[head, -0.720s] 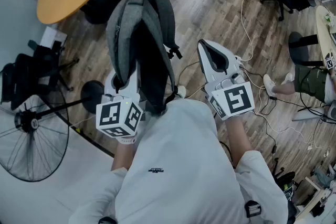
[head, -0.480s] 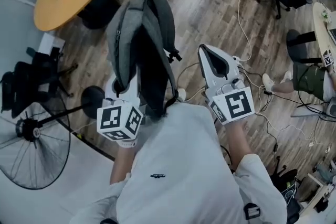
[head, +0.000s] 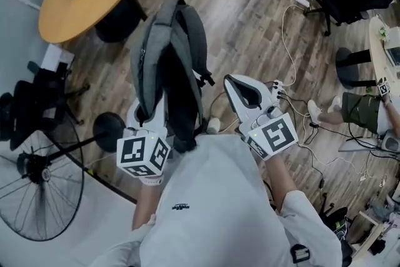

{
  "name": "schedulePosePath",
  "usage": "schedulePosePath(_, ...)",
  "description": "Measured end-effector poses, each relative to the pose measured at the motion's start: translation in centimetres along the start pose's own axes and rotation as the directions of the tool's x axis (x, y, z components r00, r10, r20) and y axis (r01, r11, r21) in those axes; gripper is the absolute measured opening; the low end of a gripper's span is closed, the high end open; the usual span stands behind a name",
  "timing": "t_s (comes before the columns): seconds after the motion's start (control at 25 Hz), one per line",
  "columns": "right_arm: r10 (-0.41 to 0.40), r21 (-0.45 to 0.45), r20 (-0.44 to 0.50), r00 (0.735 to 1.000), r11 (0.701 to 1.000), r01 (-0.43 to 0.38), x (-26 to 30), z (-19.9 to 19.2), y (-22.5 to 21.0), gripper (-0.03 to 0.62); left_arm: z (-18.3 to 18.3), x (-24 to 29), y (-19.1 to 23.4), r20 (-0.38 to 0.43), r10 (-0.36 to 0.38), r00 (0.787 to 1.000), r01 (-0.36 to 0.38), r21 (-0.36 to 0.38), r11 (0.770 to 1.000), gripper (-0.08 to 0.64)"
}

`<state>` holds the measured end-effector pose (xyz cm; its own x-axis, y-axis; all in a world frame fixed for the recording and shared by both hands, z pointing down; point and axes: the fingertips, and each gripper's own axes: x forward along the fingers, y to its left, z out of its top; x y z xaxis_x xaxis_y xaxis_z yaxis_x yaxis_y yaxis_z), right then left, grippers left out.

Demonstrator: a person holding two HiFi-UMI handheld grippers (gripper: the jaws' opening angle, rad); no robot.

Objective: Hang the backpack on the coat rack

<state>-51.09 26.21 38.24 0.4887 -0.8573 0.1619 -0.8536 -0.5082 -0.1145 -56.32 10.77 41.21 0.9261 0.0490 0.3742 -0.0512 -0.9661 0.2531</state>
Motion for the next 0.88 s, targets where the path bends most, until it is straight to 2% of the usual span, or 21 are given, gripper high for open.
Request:
schedulePosePath(0.24,0.015,-0.026,0.074,0.997,1.0,-0.013,4.7,3.6,0.9,0.002,4.0,0.7,4.4,0.061,0.019,0.998,-0.02,0.009,1.0,0.106)
schedulePosePath(0.36,-0.005,-0.067,0.092,0.996,0.998,0.011,7.6,5.0,1.0,0.002,5.8,1.2,6.8,0.085,0.026,0.996,-0.027,0.002,1.0,0.107)
schedulePosePath(0.52,-0.038,-0.076,0.115,0.993,0.996,0.047,11.9,6.0,2.2,0.002,7.5,1.7,10.9,0.091,0.012,0.996,-0.012,0.001,1.0,0.106)
schedulePosePath(0.72,-0.084,-0.035,0.122,0.989,0.995,0.089,14.5,6.1,3.5,0.002,6.7,3.4,13.9,0.034,-0.011,0.999,0.011,0.014,1.0,0.107)
schedulePosePath(0.88,-0.109,-0.041,0.093,0.99,0.993,0.114,14.4,5.5,2.8,0.002,5.5,5.2,14.1,-0.013,-0.024,1.0,0.024,0.004,1.0,0.107)
